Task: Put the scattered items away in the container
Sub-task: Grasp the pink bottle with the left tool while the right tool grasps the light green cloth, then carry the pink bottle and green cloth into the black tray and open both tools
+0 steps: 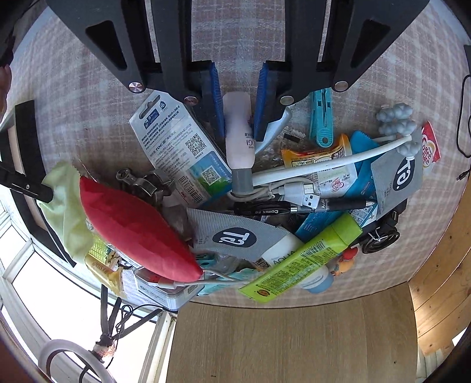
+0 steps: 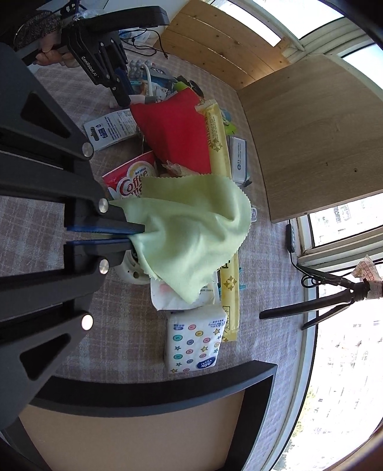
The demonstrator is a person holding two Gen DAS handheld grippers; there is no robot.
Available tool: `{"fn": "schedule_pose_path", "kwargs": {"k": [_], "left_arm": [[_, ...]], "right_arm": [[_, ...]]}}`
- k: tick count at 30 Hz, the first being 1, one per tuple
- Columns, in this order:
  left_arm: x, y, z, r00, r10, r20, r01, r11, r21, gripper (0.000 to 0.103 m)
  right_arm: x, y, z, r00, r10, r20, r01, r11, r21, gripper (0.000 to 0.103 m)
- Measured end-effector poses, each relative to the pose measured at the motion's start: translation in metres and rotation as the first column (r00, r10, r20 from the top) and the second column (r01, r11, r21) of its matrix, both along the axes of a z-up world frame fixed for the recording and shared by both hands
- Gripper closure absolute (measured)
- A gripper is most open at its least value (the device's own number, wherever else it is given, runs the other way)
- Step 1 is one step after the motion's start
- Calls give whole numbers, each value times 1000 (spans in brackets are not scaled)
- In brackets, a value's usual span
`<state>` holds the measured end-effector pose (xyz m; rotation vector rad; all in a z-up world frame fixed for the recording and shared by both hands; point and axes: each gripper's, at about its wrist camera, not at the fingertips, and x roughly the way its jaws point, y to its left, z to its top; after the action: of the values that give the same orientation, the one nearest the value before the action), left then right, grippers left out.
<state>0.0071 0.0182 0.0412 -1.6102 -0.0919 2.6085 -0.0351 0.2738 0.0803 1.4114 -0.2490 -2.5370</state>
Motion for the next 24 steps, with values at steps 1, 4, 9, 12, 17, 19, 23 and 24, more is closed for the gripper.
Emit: {"fn": "schedule_pose_path", "kwargs": {"k": [1,4,9,12,17,19,23,24], "left_arm": [[1,-2,2,1000,5,-9,-5,1000,2,85],[6,-8,9,999,10,-36,-9,1000,7,85],[18,-22,28,997,18,-73,-17,1000,14,85],[16,-31,32,996,27,-89,-24,999,27,85],[18,-38,47,992,19,-122,-14,999,40,85],[18,-37,53,990,9,-139,-3,999,47,85],[24,-31,70,984,-29,-173,39,998,58,85],[25,-29,75,982,-40,-182,52,997,58,85]], "right_arm": [[2,1,3,1000,-5,-11,5,1000,-3,100],[8,5,12,999,-22,-36,21,1000,-20,101],[19,12,32,995,-48,-86,44,998,-44,101],[26,14,43,992,-62,-112,56,997,-53,101],[39,20,64,984,-92,-153,83,994,-65,101],[46,24,72,979,-112,-169,101,993,-68,101],[62,34,87,967,-160,-199,147,986,-79,101],[66,36,91,963,-172,-207,157,984,-83,101]]}}
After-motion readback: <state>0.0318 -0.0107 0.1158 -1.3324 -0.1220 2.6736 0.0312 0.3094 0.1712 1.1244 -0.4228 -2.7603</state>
